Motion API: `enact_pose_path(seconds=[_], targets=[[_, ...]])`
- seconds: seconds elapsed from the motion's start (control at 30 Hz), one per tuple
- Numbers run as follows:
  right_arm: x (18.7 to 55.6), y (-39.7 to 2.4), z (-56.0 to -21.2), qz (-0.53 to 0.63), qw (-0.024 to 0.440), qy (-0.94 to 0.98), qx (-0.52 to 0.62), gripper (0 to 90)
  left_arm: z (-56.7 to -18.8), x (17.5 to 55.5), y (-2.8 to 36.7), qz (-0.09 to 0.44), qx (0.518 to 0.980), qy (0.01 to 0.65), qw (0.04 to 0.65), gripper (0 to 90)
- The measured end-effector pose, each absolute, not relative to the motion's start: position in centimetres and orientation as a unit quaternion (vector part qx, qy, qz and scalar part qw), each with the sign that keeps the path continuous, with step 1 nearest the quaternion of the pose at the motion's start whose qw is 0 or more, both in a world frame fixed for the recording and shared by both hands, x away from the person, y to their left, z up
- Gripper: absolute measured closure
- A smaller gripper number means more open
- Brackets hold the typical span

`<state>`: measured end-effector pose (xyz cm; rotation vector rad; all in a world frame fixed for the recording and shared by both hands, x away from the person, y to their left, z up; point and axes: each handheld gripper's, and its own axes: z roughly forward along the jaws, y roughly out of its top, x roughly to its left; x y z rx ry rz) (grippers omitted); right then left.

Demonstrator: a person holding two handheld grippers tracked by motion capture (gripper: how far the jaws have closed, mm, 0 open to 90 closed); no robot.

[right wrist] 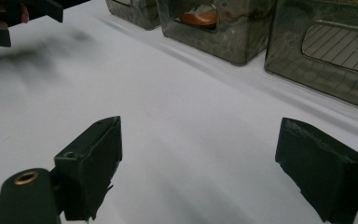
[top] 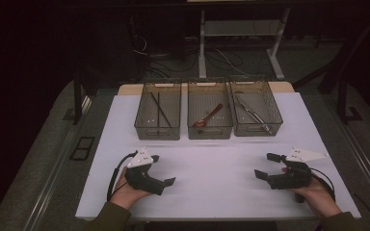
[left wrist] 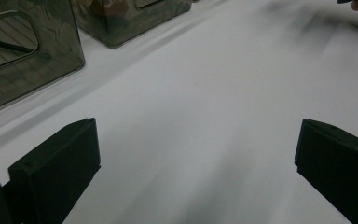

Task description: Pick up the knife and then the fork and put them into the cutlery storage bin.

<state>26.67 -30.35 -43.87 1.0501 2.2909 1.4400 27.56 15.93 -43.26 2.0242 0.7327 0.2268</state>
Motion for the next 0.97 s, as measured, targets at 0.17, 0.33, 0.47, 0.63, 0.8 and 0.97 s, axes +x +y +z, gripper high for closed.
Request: enact_pose_path(seconds=[0.17, 0.33, 0.47, 0.63, 0.8, 0.97], targets=[[26.53, -30.46, -44.19, 0.488, 0.116, 0.786, 0.362, 14.0, -43.29, 27.55, 15.91, 0.092, 0.826, 0.299, 0.469, 0.0], [26.58, -30.59, -44.27, 0.486, 0.118, 0.786, 0.362, 14.0, -43.30, 27.56, 15.94, 0.091, 0.826, 0.298, 0.469, 0.0], [26.55, -30.52, -44.40, 0.482, 0.116, 0.791, 0.359, 14.0, -43.35, 27.58, 15.93, 0.090, 0.827, 0.297, 0.468, 0.0], [26.54, -30.53, -44.38, 0.484, 0.116, 0.789, 0.360, 14.0, -43.32, 27.57, 15.96, 0.091, 0.828, 0.297, 0.468, 0.0], [26.54, -30.56, -44.31, 0.487, 0.116, 0.788, 0.357, 14.0, -43.34, 27.58, 15.94, 0.092, 0.828, 0.296, 0.467, 0.0], [26.51, -30.51, -44.29, 0.487, 0.116, 0.789, 0.357, 14.0, -43.36, 27.59, 15.92, 0.091, 0.829, 0.295, 0.466, 0.0]])
